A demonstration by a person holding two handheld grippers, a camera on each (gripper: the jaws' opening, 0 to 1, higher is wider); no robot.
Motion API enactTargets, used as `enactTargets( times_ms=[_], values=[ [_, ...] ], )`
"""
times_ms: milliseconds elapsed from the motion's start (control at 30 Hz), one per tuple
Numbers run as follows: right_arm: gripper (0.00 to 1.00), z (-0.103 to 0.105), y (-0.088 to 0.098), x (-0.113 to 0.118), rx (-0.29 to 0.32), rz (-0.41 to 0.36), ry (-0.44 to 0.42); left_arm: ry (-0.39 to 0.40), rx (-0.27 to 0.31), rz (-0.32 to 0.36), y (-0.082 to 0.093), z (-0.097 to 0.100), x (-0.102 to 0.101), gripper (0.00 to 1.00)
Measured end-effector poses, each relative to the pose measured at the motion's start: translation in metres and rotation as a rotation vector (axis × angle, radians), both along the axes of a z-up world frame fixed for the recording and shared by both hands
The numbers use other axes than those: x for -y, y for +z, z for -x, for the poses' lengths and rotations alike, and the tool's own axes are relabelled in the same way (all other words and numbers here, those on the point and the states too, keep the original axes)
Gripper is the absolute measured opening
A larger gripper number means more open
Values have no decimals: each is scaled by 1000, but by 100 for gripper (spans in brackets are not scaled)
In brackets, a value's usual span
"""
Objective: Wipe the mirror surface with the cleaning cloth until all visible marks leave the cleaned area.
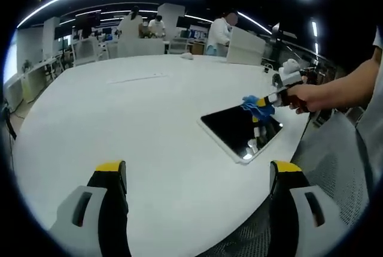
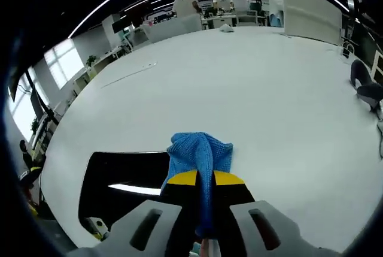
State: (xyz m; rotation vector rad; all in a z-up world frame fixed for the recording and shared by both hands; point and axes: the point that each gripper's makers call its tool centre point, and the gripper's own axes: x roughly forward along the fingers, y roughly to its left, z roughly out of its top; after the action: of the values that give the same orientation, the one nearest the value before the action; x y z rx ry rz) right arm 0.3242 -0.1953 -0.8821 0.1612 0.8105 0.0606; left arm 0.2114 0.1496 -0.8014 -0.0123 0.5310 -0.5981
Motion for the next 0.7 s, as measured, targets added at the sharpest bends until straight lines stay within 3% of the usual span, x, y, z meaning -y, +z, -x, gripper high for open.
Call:
enactTargets(
  times_ms=[400,700],
  values=[
    [1,-2,3,-3,-7,-6,-17,-4,-3,-3,-4,-1,-2,99],
    [1,-7,6,-23,-11,-20,16,-20,-1,-9,-2,1,3,99]
  ],
)
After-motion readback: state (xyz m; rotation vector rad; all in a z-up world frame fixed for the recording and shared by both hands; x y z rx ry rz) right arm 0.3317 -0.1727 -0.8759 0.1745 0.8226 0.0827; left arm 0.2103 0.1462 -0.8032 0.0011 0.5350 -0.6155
